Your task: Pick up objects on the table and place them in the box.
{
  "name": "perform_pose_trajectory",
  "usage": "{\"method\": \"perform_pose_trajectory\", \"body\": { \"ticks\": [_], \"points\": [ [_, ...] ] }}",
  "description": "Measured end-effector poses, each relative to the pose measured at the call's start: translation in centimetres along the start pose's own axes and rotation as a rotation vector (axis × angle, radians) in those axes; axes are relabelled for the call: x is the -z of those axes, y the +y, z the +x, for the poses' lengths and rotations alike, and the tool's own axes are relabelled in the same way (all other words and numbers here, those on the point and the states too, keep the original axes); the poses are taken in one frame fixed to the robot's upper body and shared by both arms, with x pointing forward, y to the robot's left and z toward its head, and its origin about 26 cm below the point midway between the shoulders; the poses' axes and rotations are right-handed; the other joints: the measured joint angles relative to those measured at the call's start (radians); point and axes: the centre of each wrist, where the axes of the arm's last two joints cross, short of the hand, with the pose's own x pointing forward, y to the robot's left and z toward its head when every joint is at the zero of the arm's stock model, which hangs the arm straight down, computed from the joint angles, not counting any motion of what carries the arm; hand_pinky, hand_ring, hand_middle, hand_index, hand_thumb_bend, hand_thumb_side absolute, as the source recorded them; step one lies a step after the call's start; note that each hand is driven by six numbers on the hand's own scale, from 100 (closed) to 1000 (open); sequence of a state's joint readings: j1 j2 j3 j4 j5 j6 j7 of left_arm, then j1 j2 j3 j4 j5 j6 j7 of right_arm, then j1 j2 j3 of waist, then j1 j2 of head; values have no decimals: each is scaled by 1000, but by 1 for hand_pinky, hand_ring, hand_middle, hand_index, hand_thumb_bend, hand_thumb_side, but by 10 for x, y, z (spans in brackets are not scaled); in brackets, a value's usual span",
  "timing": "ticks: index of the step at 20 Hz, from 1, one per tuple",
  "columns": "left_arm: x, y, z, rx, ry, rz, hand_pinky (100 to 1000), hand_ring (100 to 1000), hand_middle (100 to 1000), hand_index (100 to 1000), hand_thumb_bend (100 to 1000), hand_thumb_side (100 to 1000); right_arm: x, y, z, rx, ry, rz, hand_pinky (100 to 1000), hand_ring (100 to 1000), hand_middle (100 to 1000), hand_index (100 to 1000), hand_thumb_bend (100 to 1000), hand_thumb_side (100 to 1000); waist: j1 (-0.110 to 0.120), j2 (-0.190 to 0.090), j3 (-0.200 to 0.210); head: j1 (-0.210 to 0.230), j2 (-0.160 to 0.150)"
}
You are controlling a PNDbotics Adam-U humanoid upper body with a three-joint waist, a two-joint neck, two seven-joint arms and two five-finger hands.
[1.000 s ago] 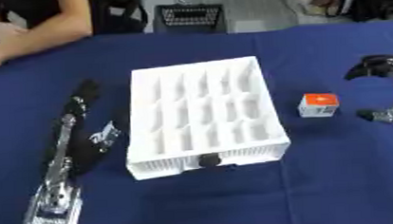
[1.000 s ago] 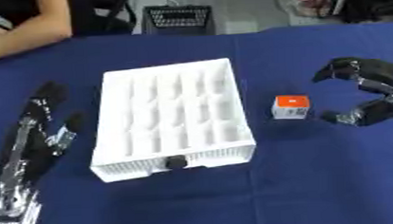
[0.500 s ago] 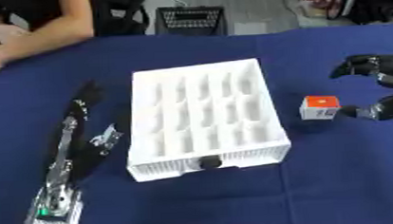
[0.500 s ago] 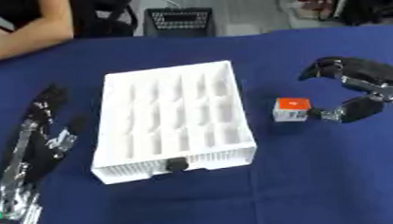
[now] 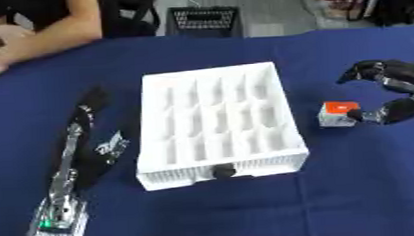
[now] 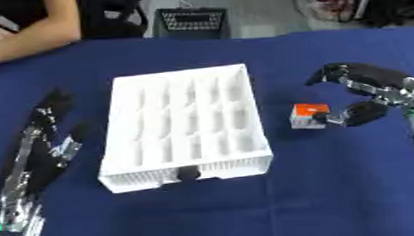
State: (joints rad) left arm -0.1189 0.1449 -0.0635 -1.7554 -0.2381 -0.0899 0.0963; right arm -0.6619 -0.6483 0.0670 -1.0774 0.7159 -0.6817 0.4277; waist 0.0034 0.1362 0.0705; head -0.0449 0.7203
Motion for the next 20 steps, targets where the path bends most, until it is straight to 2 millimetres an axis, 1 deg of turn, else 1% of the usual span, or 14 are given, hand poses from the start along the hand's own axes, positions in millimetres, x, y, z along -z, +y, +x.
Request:
{"method": "perform_pose_trajectory", "body": {
  "ticks": [7, 14, 19, 20],
  "points": [
    [0, 0, 0, -3, -1, -1, 1000, 927, 908, 1000, 792, 649, 5, 19, -9, 32, 47, 59, 1000, 862, 806, 897, 391, 726, 1, 0, 3, -7, 0],
    [0, 0, 0, -4, -1, -2, 1000, 928, 908, 1000, 790, 651, 3, 38, -16, 40, 80, 115, 1000, 858, 803, 895, 391, 733, 2, 0, 4, -9, 0],
    [0, 0, 0, -4, -1, -2, 1000, 928, 908, 1000, 789, 651, 2, 45, -18, 36, 82, 130, 1000, 855, 794, 886, 388, 731, 2, -1, 4, -9, 0],
    [0, 0, 0, -4, -1, -2, 1000, 928, 908, 1000, 789, 651, 2, 45, -18, 33, 81, 130, 1000, 850, 776, 880, 383, 726, 2, -1, 4, -9, 0]
  ]
}}
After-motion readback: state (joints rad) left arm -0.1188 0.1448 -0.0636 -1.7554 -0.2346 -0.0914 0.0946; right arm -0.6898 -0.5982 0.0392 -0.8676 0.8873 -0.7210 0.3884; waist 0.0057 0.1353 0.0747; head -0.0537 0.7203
